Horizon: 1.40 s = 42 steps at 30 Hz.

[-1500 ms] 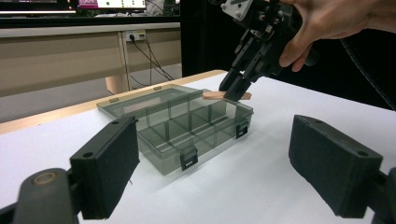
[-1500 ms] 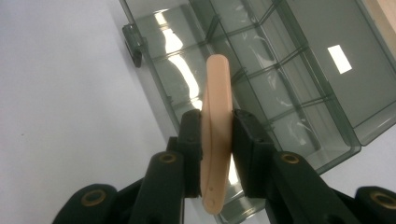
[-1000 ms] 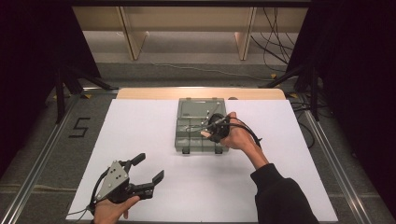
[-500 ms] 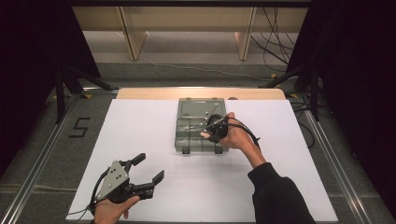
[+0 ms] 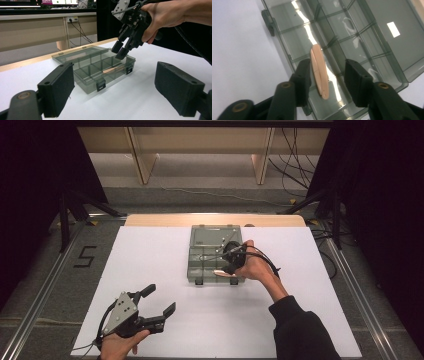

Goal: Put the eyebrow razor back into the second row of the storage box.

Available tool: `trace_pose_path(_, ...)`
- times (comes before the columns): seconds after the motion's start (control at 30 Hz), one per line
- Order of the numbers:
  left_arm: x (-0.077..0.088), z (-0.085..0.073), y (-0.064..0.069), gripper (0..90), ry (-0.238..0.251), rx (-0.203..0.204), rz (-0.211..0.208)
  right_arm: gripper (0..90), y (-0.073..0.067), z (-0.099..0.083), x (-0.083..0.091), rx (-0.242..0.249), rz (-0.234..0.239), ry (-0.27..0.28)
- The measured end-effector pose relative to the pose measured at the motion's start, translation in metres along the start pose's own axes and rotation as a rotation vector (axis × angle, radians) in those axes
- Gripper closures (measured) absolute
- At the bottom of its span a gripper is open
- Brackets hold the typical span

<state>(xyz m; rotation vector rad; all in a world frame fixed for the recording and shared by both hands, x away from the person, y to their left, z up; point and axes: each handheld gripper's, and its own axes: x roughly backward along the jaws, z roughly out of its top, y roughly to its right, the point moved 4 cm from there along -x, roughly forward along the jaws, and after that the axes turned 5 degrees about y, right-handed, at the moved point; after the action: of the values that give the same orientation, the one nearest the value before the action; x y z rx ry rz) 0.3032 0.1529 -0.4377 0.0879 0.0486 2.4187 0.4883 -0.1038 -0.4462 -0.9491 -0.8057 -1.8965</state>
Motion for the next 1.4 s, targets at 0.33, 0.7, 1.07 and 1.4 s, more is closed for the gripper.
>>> trace_pose_path(0.33,0.001,0.000,0.000,15.9,-0.011,-0.004,0.008,40.4,-0.012,0.004,0.027,-0.027,-0.025,0.098)
trace_pose_path(0.7,0.000,0.000,0.000,15.9,-0.002,-0.002,0.002,33.5,-0.024,-0.007,0.052,-0.082,-0.055,0.245)
trace_pose_path(1.07,0.000,0.000,-0.001,15.9,-0.002,-0.006,0.004,31.4,-0.035,-0.025,0.064,-0.104,-0.061,0.322)
trace_pose_path(1.4,0.001,0.000,0.000,15.9,-0.017,-0.007,0.010,28.5,-0.043,-0.040,0.073,-0.153,-0.052,0.388)
